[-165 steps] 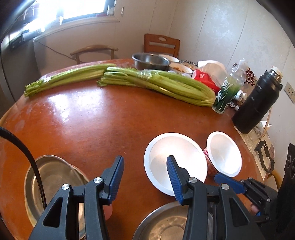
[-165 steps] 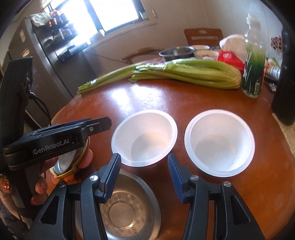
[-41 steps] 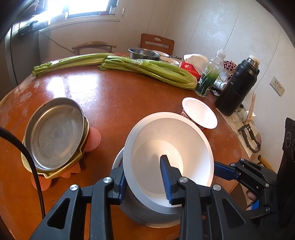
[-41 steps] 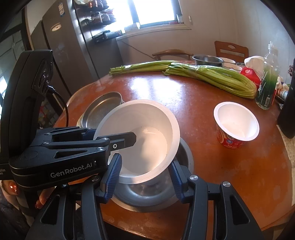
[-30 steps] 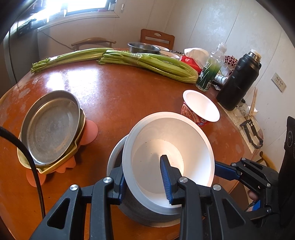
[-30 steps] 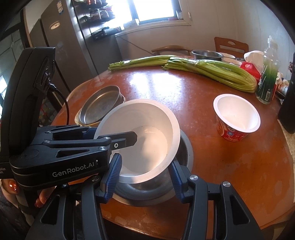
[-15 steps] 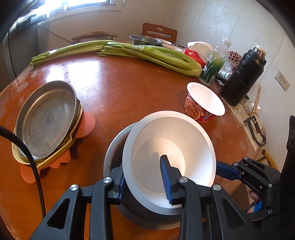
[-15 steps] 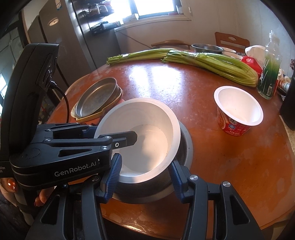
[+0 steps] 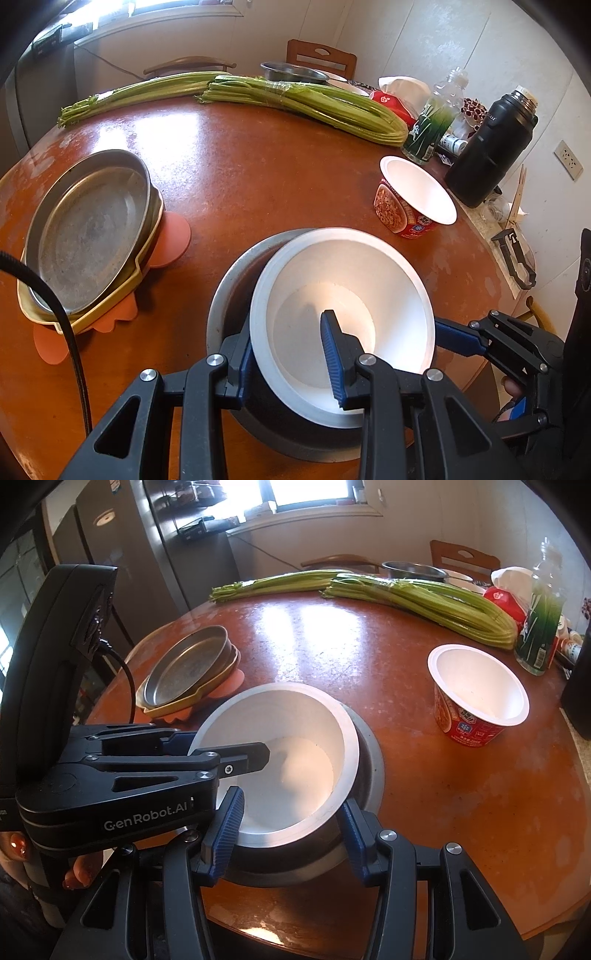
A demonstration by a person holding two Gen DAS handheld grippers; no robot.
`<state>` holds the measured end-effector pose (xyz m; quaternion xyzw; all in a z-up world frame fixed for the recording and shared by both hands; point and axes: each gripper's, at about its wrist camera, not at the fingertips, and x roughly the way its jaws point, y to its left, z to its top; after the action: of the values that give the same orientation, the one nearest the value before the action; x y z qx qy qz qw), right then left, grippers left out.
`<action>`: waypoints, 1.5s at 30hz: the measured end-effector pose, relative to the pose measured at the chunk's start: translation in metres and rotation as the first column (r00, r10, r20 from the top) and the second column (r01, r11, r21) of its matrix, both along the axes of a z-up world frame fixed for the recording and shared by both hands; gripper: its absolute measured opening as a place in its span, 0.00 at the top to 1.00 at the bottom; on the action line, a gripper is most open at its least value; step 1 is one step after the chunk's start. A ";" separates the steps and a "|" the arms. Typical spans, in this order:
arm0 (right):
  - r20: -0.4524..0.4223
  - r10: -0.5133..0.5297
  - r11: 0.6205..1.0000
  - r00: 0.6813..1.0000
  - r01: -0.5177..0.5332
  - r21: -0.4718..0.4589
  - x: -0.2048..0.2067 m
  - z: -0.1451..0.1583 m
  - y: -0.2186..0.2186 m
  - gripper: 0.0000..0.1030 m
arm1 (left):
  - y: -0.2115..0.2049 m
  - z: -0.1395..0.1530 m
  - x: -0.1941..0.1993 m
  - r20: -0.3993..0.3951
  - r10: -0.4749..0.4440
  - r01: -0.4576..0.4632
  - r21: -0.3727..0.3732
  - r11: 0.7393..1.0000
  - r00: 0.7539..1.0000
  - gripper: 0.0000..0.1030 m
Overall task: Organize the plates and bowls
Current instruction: 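Lower the white bowl into the steel bowl and open the left tool, then move the left tool to the second white red-printed bowl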
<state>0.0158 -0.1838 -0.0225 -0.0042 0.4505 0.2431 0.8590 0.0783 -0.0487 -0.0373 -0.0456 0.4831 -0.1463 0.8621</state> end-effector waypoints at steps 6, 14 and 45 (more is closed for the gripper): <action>0.002 -0.009 1.000 1.000 0.009 -0.016 0.002 0.000 0.003 0.49 | 0.004 0.000 -0.001 0.008 -0.010 0.010 -0.019 1.000 1.000 0.68; 0.011 -0.020 1.000 1.000 0.021 -0.021 0.004 -0.001 0.003 0.49 | 0.007 0.005 -0.003 0.033 -0.007 0.007 -0.006 1.000 0.999 0.68; 0.127 -0.033 0.999 0.991 0.035 -0.011 -0.001 0.021 -0.007 0.49 | 0.011 0.030 -0.017 0.132 0.055 -0.059 0.020 0.998 0.990 0.68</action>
<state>0.0147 -0.1911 -0.0017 -0.0176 0.3967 0.2249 0.8898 0.0610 -0.0380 -0.0070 -0.0394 0.4253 -0.1186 0.8964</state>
